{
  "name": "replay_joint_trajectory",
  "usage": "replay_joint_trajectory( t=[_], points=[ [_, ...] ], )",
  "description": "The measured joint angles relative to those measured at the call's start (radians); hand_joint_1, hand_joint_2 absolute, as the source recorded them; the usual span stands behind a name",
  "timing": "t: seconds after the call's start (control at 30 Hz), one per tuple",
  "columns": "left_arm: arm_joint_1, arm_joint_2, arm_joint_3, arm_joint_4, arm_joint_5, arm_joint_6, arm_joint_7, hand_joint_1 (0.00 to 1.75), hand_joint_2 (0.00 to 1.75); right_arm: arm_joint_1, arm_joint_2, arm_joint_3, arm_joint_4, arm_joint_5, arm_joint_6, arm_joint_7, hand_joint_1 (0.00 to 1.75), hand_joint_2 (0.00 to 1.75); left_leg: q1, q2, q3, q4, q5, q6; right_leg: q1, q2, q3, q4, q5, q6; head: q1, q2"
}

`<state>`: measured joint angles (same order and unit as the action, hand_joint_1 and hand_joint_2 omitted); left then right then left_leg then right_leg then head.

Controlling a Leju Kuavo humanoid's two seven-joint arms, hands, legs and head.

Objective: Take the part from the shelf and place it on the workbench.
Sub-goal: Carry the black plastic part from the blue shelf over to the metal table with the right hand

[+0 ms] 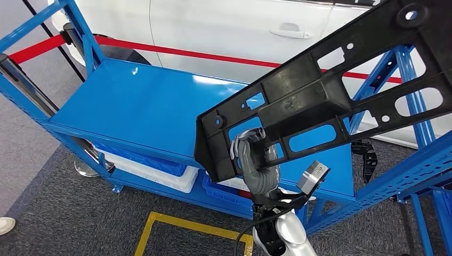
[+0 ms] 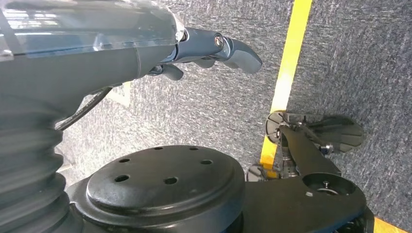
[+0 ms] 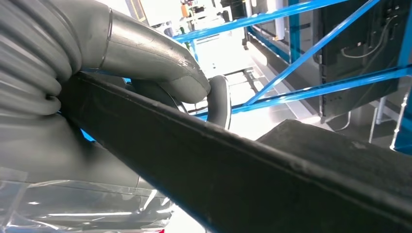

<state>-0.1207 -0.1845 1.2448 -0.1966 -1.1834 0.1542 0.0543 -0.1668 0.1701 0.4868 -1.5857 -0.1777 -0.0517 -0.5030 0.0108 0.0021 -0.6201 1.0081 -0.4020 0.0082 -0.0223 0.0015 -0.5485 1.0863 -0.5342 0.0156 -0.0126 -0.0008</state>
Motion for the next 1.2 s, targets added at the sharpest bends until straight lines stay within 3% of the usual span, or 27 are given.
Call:
replay_joint_trajectory(
  t=[0.07,0.17,0.2,0.27,0.33,0.37,0.4,0.43,0.47,0.53,0.6,0.67,0.7,0.77,0.83,0.87,0.9,0.97,1.0,1.07,1.1,1.2],
  points=[
    [-0.001,0.0,0.0,0.0,0.0,0.0,0.0,0.0,1.75,0.0,0.0,0.0,-0.003,0.0,0.0,0.0,1.75,1.75,-0.001,-0.001,-0.005,0.005,0.007,-0.012,0.005,0.003,0.03,-0.055,0.011,-0.008,0.0,0.0],
    [-0.001,0.0,0.0,0.0,0.0,-0.001,-0.002,0.0,1.75,0.001,0.0,-0.001,-0.005,-0.001,0.0,0.005,1.75,1.75,0.0,-0.003,-0.012,0.005,0.017,-0.032,0.008,0.003,0.016,-0.057,0.028,-0.028,-0.001,0.0],
    [0.0,0.0,0.0,0.0,0.0,-0.001,-0.003,0.0,1.75,0.002,0.0,-0.001,-0.005,-0.001,0.0,0.008,1.75,1.75,0.002,-0.003,-0.02,0.016,0.002,-0.037,0.007,0.002,0.009,-0.059,0.036,-0.037,-0.001,0.0],
    [-0.001,0.001,0.0,0.0,0.0,-0.001,-0.004,0.0,1.75,0.009,-0.001,-0.001,-0.007,-0.002,0.001,0.01,1.75,1.75,0.004,-0.003,-0.05,0.093,-0.073,-0.045,0.005,-0.003,-0.008,-0.062,0.054,-0.052,-0.003,0.0],
    [-0.002,0.001,0.0,0.0,0.001,-0.002,-0.005,0.0,1.75,0.024,-0.001,-0.001,-0.009,0.0,0.001,0.01,1.75,1.75,0.004,-0.002,-0.084,0.218,-0.156,-0.05,0.009,-0.006,-0.029,-0.061,0.069,-0.058,-0.004,0.0],
    [-0.002,0.001,0.0,0.0,0.002,-0.002,-0.005,0.0,1.75,0.032,-0.001,-0.001,-0.011,0.002,0.001,0.01,1.75,1.75,0.004,-0.002,-0.087,0.266,-0.175,-0.05,0.012,-0.007,-0.04,-0.061,0.077,-0.059,-0.004,0.0],
    [-0.002,0.001,0.0,0.0,0.002,-0.002,-0.005,0.0,1.75,0.039,-0.001,-0.001,-0.013,0.004,0.002,0.01,1.75,1.75,0.004,-0.002,-0.074,0.278,-0.171,-0.049,0.014,-0.008,-0.051,-0.06,0.084,-0.059,-0.004,0.0],
    [-0.001,0.001,0.0,0.0,0.002,-0.002,-0.005,0.0,1.75,0.043,-0.001,-0.001,-0.015,0.007,0.002,0.01,1.75,1.75,0.004,-0.002,-0.042,0.255,-0.153,-0.046,0.016,-0.008,-0.062,-0.059,0.092,-0.058,-0.004,0.0],
    [0.0,0.001,0.0,0.0,0.002,-0.002,-0.006,0.0,1.75,0.045,-0.001,-0.001,-0.019,0.01,0.002,0.01,1.75,1.75,0.003,-0.003,0.005,0.199,-0.128,-0.041,0.018,-0.006,-0.071,-0.058,0.1,-0.057,-0.004,0.0],
    [0.001,0.001,0.0,0.0,0.004,-0.002,-0.007,0.0,1.75,0.045,-0.001,-0.001,-0.028,0.02,0.003,0.011,1.75,1.75,-0.002,-0.003,0.102,0.056,-0.106,-0.026,0.021,-0.005,-0.084,-0.057,0.113,-0.051,-0.004,0.0],
    [0.001,0.001,0.0,0.0,0.009,-0.002,-0.008,0.0,1.75,0.043,-0.001,-0.001,-0.036,0.034,0.002,0.014,1.75,1.75,-0.01,-0.004,0.142,-0.017,-0.109,-0.015,0.02,-0.007,-0.092,-0.059,0.129,-0.039,-0.003,0.0],
    [0.003,0.0,0.0,0.0,0.015,-0.002,-0.011,0.0,1.75,0.043,-0.001,-0.001,-0.039,0.045,0.002,0.019,1.75,1.75,-0.009,-0.004,0.136,-0.027,-0.097,-0.008,0.018,-0.008,-0.096,-0.063,0.141,-0.027,-0.003,0.0],
    [0.004,0.0,0.0,0.0,0.017,-0.002,-0.014,0.0,1.75,0.043,-0.002,-0.001,-0.039,0.05,0.002,0.021,1.75,1.75,-0.007,-0.002,0.132,-0.032,-0.088,-0.003,0.018,-0.007,-0.1,-0.058,0.133,-0.021,-0.003,0.0],
    [0.006,-0.002,0.0,0.0,0.02,-0.003,-0.02,0.0,1.75,0.045,-0.004,-0.001,-0.038,0.058,0.0,0.025,1.75,1.75,-0.001,0.004,0.117,-0.038,-0.068,0.008,0.017,-0.004,-0.123,0.006,0.067,-0.01,-0.002,0.0],
    [0.006,-0.002,0.0,0.0,0.021,-0.004,-0.024,0.0,1.75,0.051,-0.008,-0.001,-0.038,0.065,-0.003,0.026,1.75,1.75,-0.003,0.005,0.095,-0.035,-0.053,0.015,0.015,-0.003,-0.158,0.126,-0.022,-0.003,-0.001,0.0],
    [0.006,-0.002,0.0,0.0,0.021,-0.004,-0.024,0.0,1.75,0.056,-0.011,-0.002,-0.038,0.068,-0.005,0.026,1.75,1.75,-0.003,0.005,0.083,-0.033,-0.046,0.015,0.015,-0.003,-0.169,0.178,-0.044,-0.001,-0.001,0.0],
    [0.006,-0.002,0.0,0.0,0.02,-0.005,-0.024,0.0,1.75,0.06,-0.014,-0.002,-0.038,0.072,-0.007,0.025,1.75,1.75,-0.003,0.006,0.07,-0.028,-0.04,0.014,0.015,-0.003,-0.165,0.2,-0.043,-0.001,-0.002,0.0],
    [0.007,-0.003,0.0,0.0,0.019,-0.007,-0.022,0.0,1.75,0.071,-0.017,-0.006,-0.037,0.081,-0.014,0.025,1.75,1.75,-0.004,0.006,0.047,-0.017,-0.031,0.011,0.015,-0.003,-0.113,0.153,0.0,-0.004,-0.002,0.0],
    [0.007,-0.003,0.0,0.0,0.019,-0.008,-0.022,0.0,1.75,0.076,-0.019,-0.008,-0.037,0.087,-0.017,0.025,1.75,1.75,-0.004,0.005,0.036,-0.011,-0.028,0.009,0.016,-0.003,-0.068,0.087,0.019,-0.009,-0.002,0.0],
    [0.007,-0.004,0.0,0.0,0.018,-0.011,-0.02,0.0,1.75,0.089,-0.02,-0.011,-0.038,0.095,-0.019,0.024,1.75,1.75,-0.006,0.005,0.022,-0.002,-0.02,0.0,0.022,-0.002,0.002,-0.027,0.031,-0.019,-0.002,0.0],
    [0.007,-0.004,0.0,0.0,0.018,-0.013,-0.019,0.0,1.75,0.097,-0.021,-0.013,-0.038,0.098,-0.019,0.023,1.75,1.75,-0.006,0.006,0.017,0.0,-0.015,-0.005,0.025,-0.002,0.02,-0.062,0.028,-0.024,-0.002,0.0],
    [0.009,-0.004,0.0,0.0,0.018,-0.014,-0.018,0.0,1.75,0.117,-0.023,-0.017,-0.039,0.103,-0.017,0.018,1.75,1.75,-0.006,0.005,0.007,0.003,-0.012,-0.022,0.022,-0.005,0.017,-0.079,0.041,-0.036,-0.002,0.0]
  ],
)
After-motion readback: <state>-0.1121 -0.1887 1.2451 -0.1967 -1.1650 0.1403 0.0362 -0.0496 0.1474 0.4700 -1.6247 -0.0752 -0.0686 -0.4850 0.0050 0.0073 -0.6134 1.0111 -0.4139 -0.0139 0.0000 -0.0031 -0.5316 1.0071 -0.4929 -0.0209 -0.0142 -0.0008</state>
